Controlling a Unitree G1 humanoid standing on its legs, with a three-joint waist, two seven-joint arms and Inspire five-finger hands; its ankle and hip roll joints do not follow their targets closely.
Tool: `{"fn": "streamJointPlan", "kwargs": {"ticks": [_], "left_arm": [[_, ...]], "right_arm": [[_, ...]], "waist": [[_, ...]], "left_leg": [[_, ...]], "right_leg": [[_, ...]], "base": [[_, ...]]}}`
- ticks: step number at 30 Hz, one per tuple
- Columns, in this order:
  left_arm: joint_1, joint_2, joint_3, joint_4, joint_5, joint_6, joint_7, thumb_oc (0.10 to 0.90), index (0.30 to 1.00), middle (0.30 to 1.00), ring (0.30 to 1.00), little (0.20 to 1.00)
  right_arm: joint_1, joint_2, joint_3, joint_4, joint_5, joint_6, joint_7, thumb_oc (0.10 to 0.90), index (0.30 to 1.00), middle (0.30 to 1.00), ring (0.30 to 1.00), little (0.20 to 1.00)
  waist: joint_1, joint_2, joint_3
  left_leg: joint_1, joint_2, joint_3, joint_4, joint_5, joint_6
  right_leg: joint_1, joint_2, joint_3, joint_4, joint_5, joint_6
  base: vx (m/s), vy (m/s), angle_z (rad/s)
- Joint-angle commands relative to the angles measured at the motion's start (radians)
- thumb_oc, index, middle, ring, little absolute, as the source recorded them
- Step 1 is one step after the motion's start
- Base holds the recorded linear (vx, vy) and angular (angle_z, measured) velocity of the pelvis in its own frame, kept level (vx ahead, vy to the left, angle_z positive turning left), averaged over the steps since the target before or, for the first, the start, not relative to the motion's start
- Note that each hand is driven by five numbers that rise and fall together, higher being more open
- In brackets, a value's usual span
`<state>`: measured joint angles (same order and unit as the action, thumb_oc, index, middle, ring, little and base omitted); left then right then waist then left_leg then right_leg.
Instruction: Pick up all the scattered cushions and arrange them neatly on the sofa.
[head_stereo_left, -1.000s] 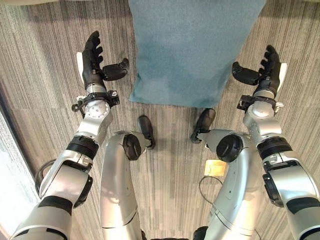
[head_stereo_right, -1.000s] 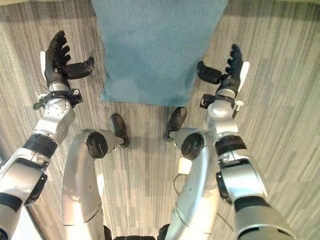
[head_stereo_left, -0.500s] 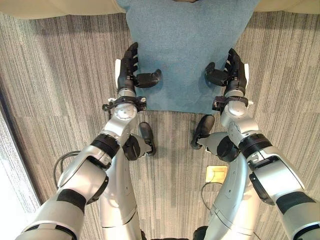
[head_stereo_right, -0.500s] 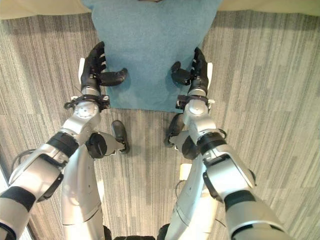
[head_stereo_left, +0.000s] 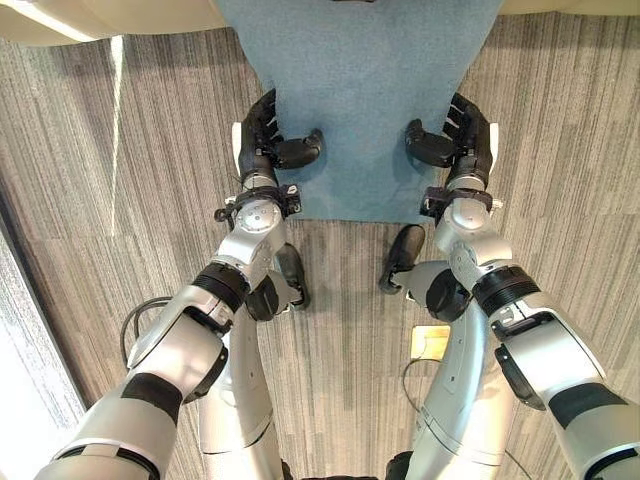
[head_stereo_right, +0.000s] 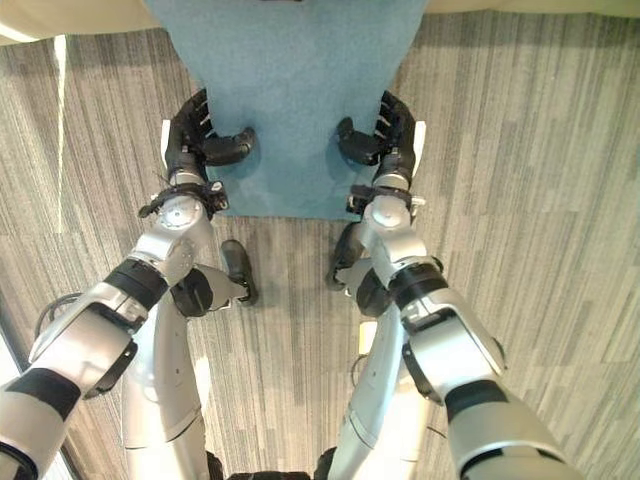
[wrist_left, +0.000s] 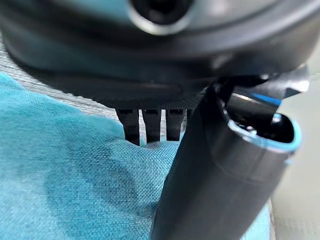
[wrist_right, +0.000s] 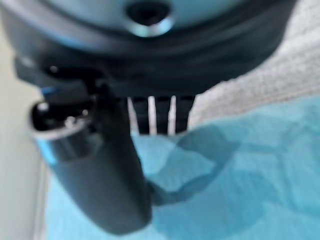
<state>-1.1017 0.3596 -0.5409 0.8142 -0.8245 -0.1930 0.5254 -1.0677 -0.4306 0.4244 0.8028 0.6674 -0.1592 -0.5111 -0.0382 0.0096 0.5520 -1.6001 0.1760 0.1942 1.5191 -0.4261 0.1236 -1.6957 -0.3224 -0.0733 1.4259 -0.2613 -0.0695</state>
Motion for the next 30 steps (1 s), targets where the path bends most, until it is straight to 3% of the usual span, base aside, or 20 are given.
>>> {"fn": "streamJointPlan", "kwargs": {"ticks": [1,5,9,11,13,15,19,20,21,22,24,27,29,30], "left_arm": [[-0.081,-0.057,0.005,-0.18,0.006,-0.14,-0.032,0.4,0.3,0.3,0.3,0.3],[-0.109,-0.003,0.046,-0.256,0.032,-0.154,-0.023,0.4,0.3,0.3,0.3,0.3],[-0.111,-0.013,0.102,-0.392,0.073,-0.175,-0.008,0.4,0.3,0.3,0.3,0.3],[-0.044,-0.057,0.135,-0.483,0.117,-0.185,-0.003,0.4,0.3,0.3,0.3,0.3],[-0.012,-0.067,0.141,-0.508,0.14,-0.18,0.0,0.4,0.3,0.3,0.3,0.3],[0.082,-0.1,0.159,-0.591,0.194,-0.177,-0.017,0.4,0.3,0.3,0.3,0.3],[0.157,-0.117,0.165,-0.642,0.211,-0.176,-0.031,0.4,0.3,0.3,0.3,0.3],[0.265,-0.114,0.163,-0.698,0.247,-0.175,-0.058,0.4,0.3,0.3,0.3,0.3],[0.272,-0.115,0.162,-0.702,0.248,-0.174,-0.057,0.4,0.3,0.3,0.3,0.3],[0.33,-0.114,0.162,-0.741,0.265,-0.176,-0.078,0.4,0.3,0.3,0.3,0.3],[0.368,-0.109,0.152,-0.758,0.276,-0.176,-0.089,0.4,0.3,0.3,0.3,0.3],[0.481,-0.12,0.146,-0.809,0.269,-0.186,-0.121,0.4,0.3,0.3,0.3,0.3],[0.556,-0.128,0.131,-0.823,0.247,-0.191,-0.144,0.4,0.3,0.3,0.3,0.3],[0.612,-0.126,0.121,-0.827,0.24,-0.195,-0.16,0.4,0.3,0.3,0.3,0.3]], "right_arm": [[-0.09,0.07,0.062,-0.185,-0.083,-0.114,0.034,0.4,0.3,0.3,0.3,0.3],[-0.117,0.041,0.037,-0.228,-0.14,-0.12,0.021,0.4,0.3,0.3,0.3,0.3],[-0.133,0.027,-0.002,-0.322,-0.231,-0.119,-0.008,0.4,0.3,0.3,0.3,0.3],[-0.073,0.04,-0.035,-0.4,-0.307,-0.118,-0.017,0.4,0.3,0.3,0.3,0.3],[-0.036,0.046,-0.048,-0.427,-0.326,-0.119,-0.013,0.4,0.3,0.3,0.3,0.3],[0.07,0.064,-0.076,-0.499,-0.383,-0.128,-0.001,0.4,0.3,0.3,0.3,0.3],[0.142,0.076,-0.091,-0.552,-0.413,-0.128,0.011,0.4,0.3,0.3,0.3,0.3],[0.262,0.098,-0.111,-0.61,-0.415,-0.148,0.036,0.4,0.3,0.3,0.3,0.3],[0.269,0.099,-0.112,-0.614,-0.415,-0.147,0.037,0.4,0.3,0.3,0.3,0.3],[0.342,0.117,-0.117,-0.641,-0.409,-0.157,0.056,0.4,0.3,0.3,0.3,0.3],[0.385,0.118,-0.115,-0.66,-0.409,-0.159,0.07,0.4,0.3,0.3,0.3,0.3],[0.506,0.138,-0.115,-0.707,-0.413,-0.166,0.099,0.4,0.3,0.3,0.3,0.3],[0.584,0.149,-0.105,-0.741,-0.416,-0.163,0.117,0.4,0.3,0.3,0.3,0.3],[0.636,0.153,-0.111,-0.76,-0.426,-0.163,0.125,0.4,0.3,0.3,0.3,0.3]], "waist": [[0.001,0.016,-0.032],[-0.005,0.002,-0.032],[-0.008,0.004,-0.04],[-0.009,0.018,-0.116],[-0.01,0.021,-0.132],[-0.016,0.014,-0.156],[-0.017,0.013,-0.166],[-0.013,0.013,-0.194],[-0.013,0.014,-0.191],[-0.006,0.014,-0.213],[-0.006,0.014,-0.217],[0.006,0.007,-0.25],[0.012,0.004,-0.263],[0.017,-0.002,-0.281]], "left_leg": [[0.03,-0.096,-0.175,-0.158,0.023,-0.12],[0.03,-0.108,-0.165,-0.245,0.068,-0.128],[0.03,-0.129,-0.16,-0.386,0.144,-0.134],[0.033,-0.151,-0.177,-0.47,0.184,-0.136],[0.063,-0.158,-0.18,-0.512,0.2,-0.139],[0.176,-0.164,-0.193,-0.642,0.237,-0.148],[0.272,-0.167,-0.206,-0.744,0.27,-0.155],[0.393,-0.166,-0.221,-0.865,0.307,-0.165],[0.406,-0.166,-0.224,-0.875,0.311,-0.166],[0.487,-0.164,-0.236,-0.961,0.335,-0.177],[0.534,-0.159,-0.241,-0.999,0.346,-0.179],[0.69,-0.157,-0.247,-1.113,0.372,-0.191],[0.811,-0.155,-0.253,-1.181,0.386,-0.194],[0.91,-0.156,-0.254,-1.247,0.425,-0.192]], "right_leg": [[0.126,0.008,0.086,0.031,-0.123,0.109],[0.126,0.022,0.078,-0.051,-0.072,0.113],[0.133,0.034,0.049,-0.178,-0.024,0.118],[0.168,0.048,0.005,-0.286,0.0,0.12],[0.205,0.05,-0.012,-0.33,0.011,0.118],[0.321,0.063,-0.043,-0.451,0.04,0.125],[0.418,0.073,-0.077,-0.54,0.064,0.134],[0.532,0.074,-0.115,-0.649,0.092,0.149],[0.547,0.075,-0.119,-0.659,0.095,0.149],[0.617,0.078,-0.135,-0.722,0.105,0.155],[0.664,0.076,-0.145,-0.753,0.11,0.156],[0.814,0.076,-0.185,-0.861,0.124,0.161],[0.927,0.08,-0.212,-0.93,0.137,0.166],[1.038,0.081,-0.246,-1.01,0.179,0.164]], "base": [[-0.07,-0.021,-0.14],[-0.1,-0.027,-0.05],[-0.15,-0.03,0.03],[-0.15,-0.007,0.09],[-0.16,-0.018,0.04],[-0.18,-0.036,0.06],[-0.08,-0.017,0.03],[-0.07,-0.033,0.01],[-0.05,-0.064,0.08],[-0.02,-0.035,0.08],[0.01,-0.036,0.15],[0.04,-0.057,0.14],[0.09,-0.043,0.07],[0.1,-0.029,0.1]]}}
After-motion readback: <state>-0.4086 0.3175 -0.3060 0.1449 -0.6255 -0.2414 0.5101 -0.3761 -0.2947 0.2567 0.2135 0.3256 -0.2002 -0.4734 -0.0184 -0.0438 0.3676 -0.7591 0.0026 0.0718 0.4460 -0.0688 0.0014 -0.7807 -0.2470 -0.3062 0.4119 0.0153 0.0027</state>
